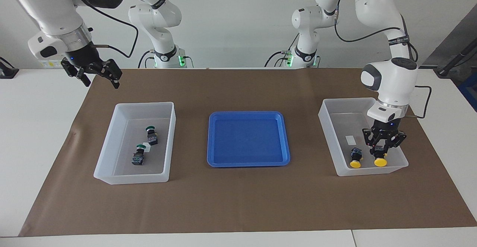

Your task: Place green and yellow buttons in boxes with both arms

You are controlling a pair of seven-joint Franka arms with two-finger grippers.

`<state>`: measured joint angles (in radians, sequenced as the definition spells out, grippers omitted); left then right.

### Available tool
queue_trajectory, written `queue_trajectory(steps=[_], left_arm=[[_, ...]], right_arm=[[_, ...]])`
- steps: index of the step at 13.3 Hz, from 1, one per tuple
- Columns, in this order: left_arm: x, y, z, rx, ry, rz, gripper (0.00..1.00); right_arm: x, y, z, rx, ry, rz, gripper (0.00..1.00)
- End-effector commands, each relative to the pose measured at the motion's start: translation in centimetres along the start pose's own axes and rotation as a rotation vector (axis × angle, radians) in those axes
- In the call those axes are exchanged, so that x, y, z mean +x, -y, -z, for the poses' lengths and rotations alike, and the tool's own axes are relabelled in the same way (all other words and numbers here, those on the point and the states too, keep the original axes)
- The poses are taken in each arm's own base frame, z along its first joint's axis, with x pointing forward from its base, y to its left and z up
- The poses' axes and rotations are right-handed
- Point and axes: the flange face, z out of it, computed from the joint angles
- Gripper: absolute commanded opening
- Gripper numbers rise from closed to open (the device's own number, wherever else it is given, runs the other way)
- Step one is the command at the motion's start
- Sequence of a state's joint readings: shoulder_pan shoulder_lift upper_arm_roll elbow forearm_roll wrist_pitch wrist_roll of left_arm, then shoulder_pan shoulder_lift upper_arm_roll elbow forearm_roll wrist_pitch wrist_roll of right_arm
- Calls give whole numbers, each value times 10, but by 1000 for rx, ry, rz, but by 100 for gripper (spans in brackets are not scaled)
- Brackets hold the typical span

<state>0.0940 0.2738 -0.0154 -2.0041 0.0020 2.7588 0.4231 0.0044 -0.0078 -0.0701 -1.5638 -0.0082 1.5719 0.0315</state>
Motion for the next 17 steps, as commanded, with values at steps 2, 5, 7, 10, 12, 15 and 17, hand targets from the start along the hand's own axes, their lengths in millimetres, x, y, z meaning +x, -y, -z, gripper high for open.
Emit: queue_trajectory(steps=[2,5,7,10,12,15,17], left_arm=[[-12,1,-20,-1,2,-59,0],[-24,-10,-29,-21,33,-73,0],[-24,-12,-30,-24,33,-160,2],[-27,-12,-34,-33,44,-259,32],[-22,-14,-33,-27,29,-243,41],[-21,-15,-35,-28,29,-225,50],[-21,-17,-36,-30,31,-227,81]], right_arm=[[-5,6,10,-15,23,62,100],[-11,4,12,-7,49,78,100],[-12,4,16,-8,50,88,100],[-15,6,13,-15,56,91,100],[-21,5,7,-15,72,90,100],[-21,5,6,-16,69,93,100],[-21,7,6,-20,69,99,100]])
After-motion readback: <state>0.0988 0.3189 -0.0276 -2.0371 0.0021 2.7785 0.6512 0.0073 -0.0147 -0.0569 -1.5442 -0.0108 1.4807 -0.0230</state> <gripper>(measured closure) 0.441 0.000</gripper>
